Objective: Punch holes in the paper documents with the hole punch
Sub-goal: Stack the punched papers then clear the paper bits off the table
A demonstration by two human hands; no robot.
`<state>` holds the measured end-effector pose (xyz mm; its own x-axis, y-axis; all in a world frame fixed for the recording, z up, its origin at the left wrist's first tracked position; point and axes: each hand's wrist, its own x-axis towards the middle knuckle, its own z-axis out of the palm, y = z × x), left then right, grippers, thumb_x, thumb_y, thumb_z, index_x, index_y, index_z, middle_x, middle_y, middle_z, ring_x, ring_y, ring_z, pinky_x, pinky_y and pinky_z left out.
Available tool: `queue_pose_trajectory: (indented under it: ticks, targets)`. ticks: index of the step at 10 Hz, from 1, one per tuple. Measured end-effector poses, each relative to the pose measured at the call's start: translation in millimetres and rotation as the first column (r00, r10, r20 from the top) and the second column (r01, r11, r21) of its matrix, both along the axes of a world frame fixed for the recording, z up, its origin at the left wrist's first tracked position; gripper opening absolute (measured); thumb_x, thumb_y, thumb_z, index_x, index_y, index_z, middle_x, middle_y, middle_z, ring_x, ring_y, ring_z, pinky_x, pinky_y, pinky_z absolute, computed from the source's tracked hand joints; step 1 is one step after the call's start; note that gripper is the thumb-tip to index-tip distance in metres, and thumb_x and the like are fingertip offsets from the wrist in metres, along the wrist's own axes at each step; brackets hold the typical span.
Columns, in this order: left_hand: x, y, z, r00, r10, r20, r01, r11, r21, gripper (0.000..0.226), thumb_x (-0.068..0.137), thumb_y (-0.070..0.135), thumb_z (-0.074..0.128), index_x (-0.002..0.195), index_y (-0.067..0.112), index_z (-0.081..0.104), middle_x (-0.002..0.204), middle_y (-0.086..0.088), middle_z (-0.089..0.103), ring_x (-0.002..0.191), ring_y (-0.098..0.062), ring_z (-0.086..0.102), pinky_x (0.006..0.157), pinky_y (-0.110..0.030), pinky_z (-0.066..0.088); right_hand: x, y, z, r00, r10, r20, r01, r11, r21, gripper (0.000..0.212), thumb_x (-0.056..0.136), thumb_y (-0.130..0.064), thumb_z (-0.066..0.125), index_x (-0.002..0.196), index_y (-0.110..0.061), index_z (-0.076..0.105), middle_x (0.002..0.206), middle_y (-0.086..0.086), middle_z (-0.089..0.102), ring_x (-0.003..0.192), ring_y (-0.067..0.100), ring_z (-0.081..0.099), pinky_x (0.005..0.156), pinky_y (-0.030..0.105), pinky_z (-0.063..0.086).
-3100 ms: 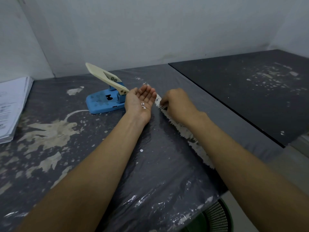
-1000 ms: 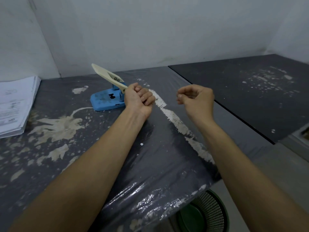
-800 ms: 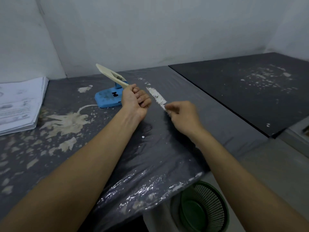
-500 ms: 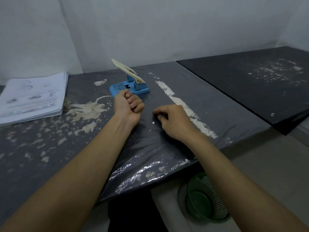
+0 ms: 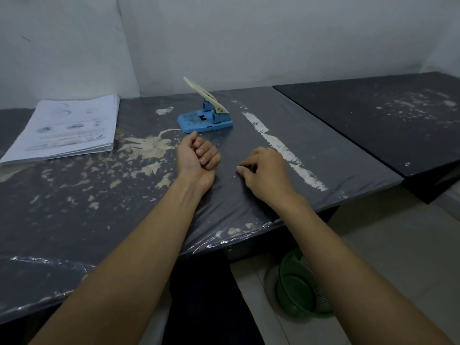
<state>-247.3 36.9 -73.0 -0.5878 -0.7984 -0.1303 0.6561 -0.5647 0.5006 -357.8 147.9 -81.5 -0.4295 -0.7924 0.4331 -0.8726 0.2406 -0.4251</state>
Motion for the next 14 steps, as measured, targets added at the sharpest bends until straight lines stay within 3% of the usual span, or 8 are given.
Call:
queue_pose_trajectory:
  ticks: [1, 3, 5, 8, 9, 11, 13, 14]
  targets:
    - [0, 0, -1, 1.000, 0.003, -0.004, -0.003, 1.000, 0.000, 0.044, 0.100, 0.023, 0.042, 0.056, 0.021, 0.037, 0.043, 0.009, 0.027, 0.031, -0.006, 0.020, 0.032, -0.022, 0.013, 4, -5, 3, 0.999, -0.037, 0.005, 0.036, 0.999, 0.009, 0.014, 0.083, -0.021, 0.076, 0.076, -0.009, 0.080, 0.073, 0.006, 0.070, 0.066, 0.016, 0.060, 0.064, 0.026, 0.046]
    - [1, 0, -1, 1.000, 0.003, -0.017, -0.003, 1.000, 0.014, 0.045, 0.100, 0.023, 0.042, 0.055, 0.021, 0.038, 0.043, 0.009, 0.027, 0.031, -0.006, 0.021, 0.033, -0.022, 0.013, 19, -8, -4, 0.992, -0.071, -0.105, 0.075, 0.997, 0.036, 0.030, 0.092, -0.010, 0.060, 0.065, -0.014, 0.048, 0.080, 0.000, 0.049, 0.078, 0.015, 0.039, 0.066, 0.028, 0.030]
    - [3, 0, 0, 0.999, 0.004, -0.035, -0.003, 1.000, 0.028, 0.045, 0.099, 0.023, 0.042, 0.055, 0.021, 0.038, 0.042, 0.009, 0.027, 0.031, -0.006, 0.021, 0.033, -0.022, 0.013, 23, -5, -2, 0.989, -0.041, -0.140, 0.051, 0.996, 0.069, 0.028, 0.093, -0.008, 0.058, 0.073, -0.018, 0.043, 0.083, -0.003, 0.039, 0.082, 0.014, 0.033, 0.067, 0.025, 0.026]
    - [3, 0, 0, 0.999, 0.003, -0.036, -0.001, 0.999, 0.034, 0.045, 0.099, 0.023, 0.041, 0.054, 0.021, 0.039, 0.042, 0.009, 0.027, 0.030, -0.006, 0.021, 0.031, -0.022, 0.013, 4, 1, -3, 0.960, -0.161, 0.231, 0.176, 0.983, -0.048, 0.028, 0.090, 0.003, 0.054, 0.098, -0.010, 0.078, 0.104, 0.002, 0.067, 0.096, 0.013, 0.060, 0.073, 0.008, 0.032]
    - [3, -1, 0, 1.000, 0.005, -0.027, -0.004, 0.999, 0.036, 0.044, 0.100, 0.023, 0.041, 0.056, 0.021, 0.038, 0.042, 0.009, 0.027, 0.030, -0.006, 0.020, 0.031, -0.022, 0.013, 8, -3, -4, 0.981, -0.093, 0.169, 0.097, 0.995, -0.014, 0.016, 0.089, -0.012, 0.065, 0.095, -0.015, 0.080, 0.093, -0.005, 0.061, 0.095, 0.015, 0.059, 0.076, 0.013, 0.034]
    - [3, 0, 1, 1.000, 0.006, -0.014, -0.005, 0.999, 0.033, 0.044, 0.100, 0.023, 0.040, 0.056, 0.021, 0.038, 0.042, 0.009, 0.027, 0.031, -0.006, 0.020, 0.031, -0.023, 0.013, 11, -8, 6, 0.989, -0.041, 0.145, 0.042, 0.999, -0.002, 0.007, 0.082, -0.019, 0.079, 0.087, -0.016, 0.082, 0.076, -0.008, 0.069, 0.061, -0.001, 0.053, 0.054, 0.002, 0.032]
    - [3, 0, 2, 0.999, 0.007, -0.032, -0.005, 0.999, 0.053, 0.043, 0.100, 0.023, 0.040, 0.057, 0.020, 0.039, 0.044, 0.008, 0.028, 0.031, -0.007, 0.021, 0.031, -0.023, 0.014, 24, -11, -1, 0.985, -0.052, -0.163, 0.069, 0.993, 0.097, 0.019, 0.094, -0.020, 0.061, 0.079, -0.011, 0.067, 0.088, 0.000, 0.063, 0.085, 0.018, 0.057, 0.062, 0.030, 0.040]
    - [3, -1, 4, 0.998, 0.035, -0.056, -0.030, 0.995, 0.099, 0.040, 0.099, 0.020, 0.040, 0.060, 0.019, 0.041, 0.047, 0.007, 0.032, 0.035, -0.008, 0.027, 0.033, -0.022, 0.020, 24, -9, 2, 0.992, -0.029, -0.119, 0.042, 0.993, 0.112, 0.016, 0.095, -0.019, 0.060, 0.079, -0.017, 0.058, 0.091, -0.001, 0.059, 0.088, 0.017, 0.052, 0.067, 0.029, 0.036]
